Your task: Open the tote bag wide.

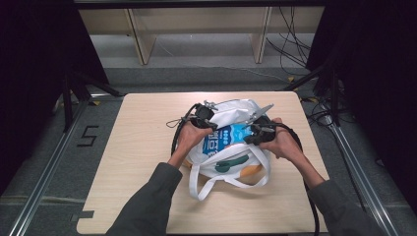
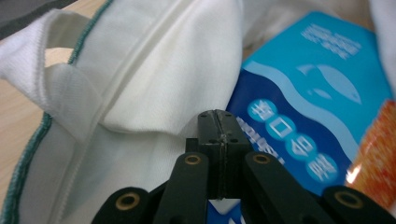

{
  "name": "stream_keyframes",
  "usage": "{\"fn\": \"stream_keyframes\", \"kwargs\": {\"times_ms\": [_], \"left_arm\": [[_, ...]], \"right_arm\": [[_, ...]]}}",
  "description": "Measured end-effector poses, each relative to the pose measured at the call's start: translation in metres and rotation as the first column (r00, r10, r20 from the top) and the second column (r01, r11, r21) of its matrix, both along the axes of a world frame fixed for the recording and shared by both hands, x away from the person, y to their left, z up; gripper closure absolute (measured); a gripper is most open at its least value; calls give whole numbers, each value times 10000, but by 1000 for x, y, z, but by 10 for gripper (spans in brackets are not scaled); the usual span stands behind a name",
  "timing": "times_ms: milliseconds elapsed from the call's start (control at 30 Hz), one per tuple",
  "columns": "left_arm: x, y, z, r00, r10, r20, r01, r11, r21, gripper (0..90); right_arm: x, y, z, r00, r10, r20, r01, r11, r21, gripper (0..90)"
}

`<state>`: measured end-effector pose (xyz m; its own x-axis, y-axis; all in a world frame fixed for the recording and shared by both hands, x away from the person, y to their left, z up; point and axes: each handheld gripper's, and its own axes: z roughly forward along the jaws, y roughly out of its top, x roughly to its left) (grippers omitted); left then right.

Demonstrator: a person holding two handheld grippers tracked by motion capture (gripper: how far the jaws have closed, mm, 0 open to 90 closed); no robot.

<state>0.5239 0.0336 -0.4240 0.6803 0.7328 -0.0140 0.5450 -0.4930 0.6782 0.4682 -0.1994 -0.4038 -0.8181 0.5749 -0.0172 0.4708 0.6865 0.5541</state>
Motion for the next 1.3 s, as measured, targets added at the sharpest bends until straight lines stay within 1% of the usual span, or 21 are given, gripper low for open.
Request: {"fn": "stream_keyframes", "kwargs": {"times_ms": [33, 67, 100, 167, 233, 333, 433, 467, 533, 567, 600, 667, 700, 733, 767, 800, 967, 1100, 1233, 1267, 1300], "left_arm": [[8, 7, -1, 9991, 316, 295, -339, 9962, 808, 893], [8, 7, -1, 9991, 316, 295, -339, 9962, 808, 894], [17, 21, -5, 9958, 913, 110, -919, 9904, 1033, 894], [23, 34, -10, 9919, 1261, -148, -1250, 9903, 611, 894], [23, 36, -12, 9927, 1199, -127, -1191, 9915, 522, 894], [20, 30, -11, 9914, 1308, 19, -1306, 9881, 818, 894], [11, 29, 0, 9948, 1017, 28, -1017, 9936, 491, 891], [7, 28, 4, 9960, 883, 137, -888, 9949, 479, 888], [0, 28, 8, 9983, 559, 142, -563, 9979, 322, 884], [-5, 28, 10, 9992, 384, 64, -384, 9992, 59, 884], [-14, 25, 11, 10000, -12, -70, 11, 9999, -140, 882], [-18, 23, 10, 9995, -297, -127, 296, 9995, -91, 881], [-28, 20, 6, 9956, -875, -325, 892, 9945, 556, 876], [-33, 20, 2, 9936, -1084, -320, 1112, 9880, 1071, 873], [-33, 20, 2, 9936, -1084, -320, 1112, 9880, 1071, 872], [-39, 25, -1, 9909, -1274, -427, 1325, 9792, 1535, 872], [-48, 55, -14, 9816, -1473, -1212, 1602, 9815, 1050, 892], [-53, 72, -13, 9830, -1451, -1122, 1570, 9819, 1057, 894], [-61, 76, -11, 9809, -1567, -1150, 1692, 9796, 1085, 894], [-62, 75, -11, 9831, -1503, -1043, 1622, 9799, 1164, 894], [-63, 72, -11, 9857, -1350, -1011, 1468, 9818, 1207, 894]], "right_arm": [[-8, -6, -2, 9999, 84, -70, -85, 9997, -208, 900], [-8, -6, -2, 9999, 84, -70, -85, 9997, -208, 900], [-18, -11, -8, 9997, 176, -149, -187, 9968, -776, 900], [-27, -18, -19, 9989, 221, -406, -267, 9929, -1163, 900], [-34, -23, -29, 9987, 168, -471, -208, 9961, -853, 900], [-36, -24, -31, 9994, 77, -329, -101, 9972, -739, 900], [-35, -21, -24, 9998, 119, -161, -132, 9965, -822, 900], [-36, -21, -19, 9999, 17, -168, -26, 9985, -555, 900], [-32, -20, -8, 9990, -147, 425, 144, 9999, 80, 900], [-32, -20, -8, 9990, -147, 425, 144, 9999, 80, 900], [-29, -17, -1, 9974, -410, 591, 383, 9982, 459, 900], [-26, -14, 0, 9963, -356, 781, 309, 9977, 609, 900], [-23, -7, -2, 9975, -331, 623, 300, 9984, 486, 900], [-22, -4, -5, 9982, -150, 574, 132, 9994, 318, 900], [-22, -4, -5, 9982, -150, 574, 132, 9994, 318, 900], [-23, -2, -8, 9986, -117, 514, 111, 9999, 112, 900], [-28, -14, -19, 9998, -168, 62, 168, 9998, 64, 900], [-29, -21, -25, 9993, -363, -17, 363, 9992, -137, 900], [-32, -19, -29, 9996, -221, -157, 211, 9979, -612, 900], [-34, -18, -27, 10000, -88, -48, 83, 9956, -928, 900], [-34, -18, -27, 10000, -88, -48, 83, 9956, -928, 900]]}}
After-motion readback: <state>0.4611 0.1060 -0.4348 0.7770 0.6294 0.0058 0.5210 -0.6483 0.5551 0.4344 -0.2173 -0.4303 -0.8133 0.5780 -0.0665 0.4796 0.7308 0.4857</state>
